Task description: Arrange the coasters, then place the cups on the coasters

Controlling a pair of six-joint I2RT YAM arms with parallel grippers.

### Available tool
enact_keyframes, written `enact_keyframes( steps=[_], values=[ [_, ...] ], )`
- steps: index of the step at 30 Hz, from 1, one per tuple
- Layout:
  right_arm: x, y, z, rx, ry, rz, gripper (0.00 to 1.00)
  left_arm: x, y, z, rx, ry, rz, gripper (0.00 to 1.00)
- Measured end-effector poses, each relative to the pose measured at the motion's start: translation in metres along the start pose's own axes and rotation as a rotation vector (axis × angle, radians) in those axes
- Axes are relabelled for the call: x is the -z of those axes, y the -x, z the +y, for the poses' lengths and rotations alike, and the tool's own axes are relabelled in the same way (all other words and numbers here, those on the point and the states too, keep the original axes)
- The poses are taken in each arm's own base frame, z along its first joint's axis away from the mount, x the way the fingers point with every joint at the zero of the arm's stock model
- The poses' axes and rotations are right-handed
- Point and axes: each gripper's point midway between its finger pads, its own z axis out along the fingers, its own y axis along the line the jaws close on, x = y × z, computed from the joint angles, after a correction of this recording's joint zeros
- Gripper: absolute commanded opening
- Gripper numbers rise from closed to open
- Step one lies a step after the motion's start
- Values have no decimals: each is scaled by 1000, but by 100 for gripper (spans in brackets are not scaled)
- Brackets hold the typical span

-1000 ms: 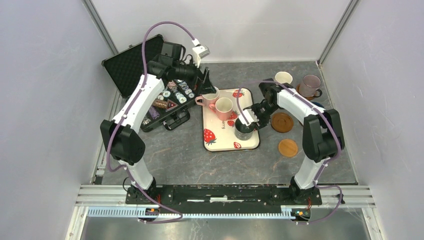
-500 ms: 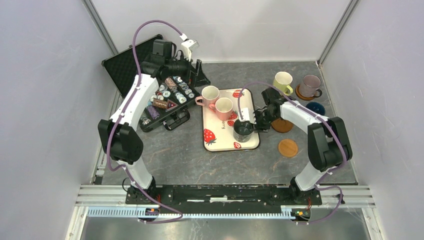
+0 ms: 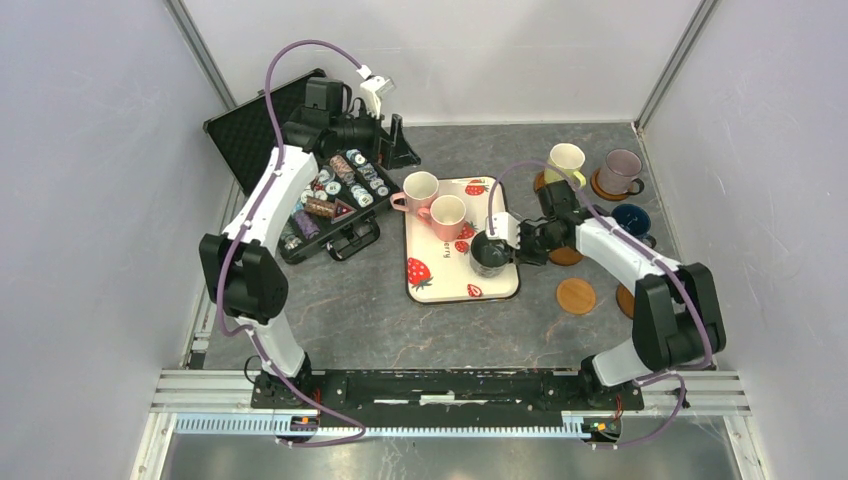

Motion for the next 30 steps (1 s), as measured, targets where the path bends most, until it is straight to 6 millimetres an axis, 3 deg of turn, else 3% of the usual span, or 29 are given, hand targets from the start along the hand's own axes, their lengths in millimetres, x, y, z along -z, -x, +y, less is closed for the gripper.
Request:
enact_keyframes(
  steps=[5,11,17,23,30],
  values=[
    [32,-3,-8,-50,-80,-30,0,-7,0,5,19,-9,1,100],
    [75,-24,-4,-146,-151,-16,0,-18,3,6,43,-33,8,100],
    [105,-65,20,-292,-170,45,0,-35,10,-9,12,-70,48,100],
    [132,-106,45,-436,-175,96,0,-57,-3,-33,-21,-111,111,100],
    [174,-157,72,-570,-275,153,0,-81,-13,-37,-29,-127,160,100]
  ],
)
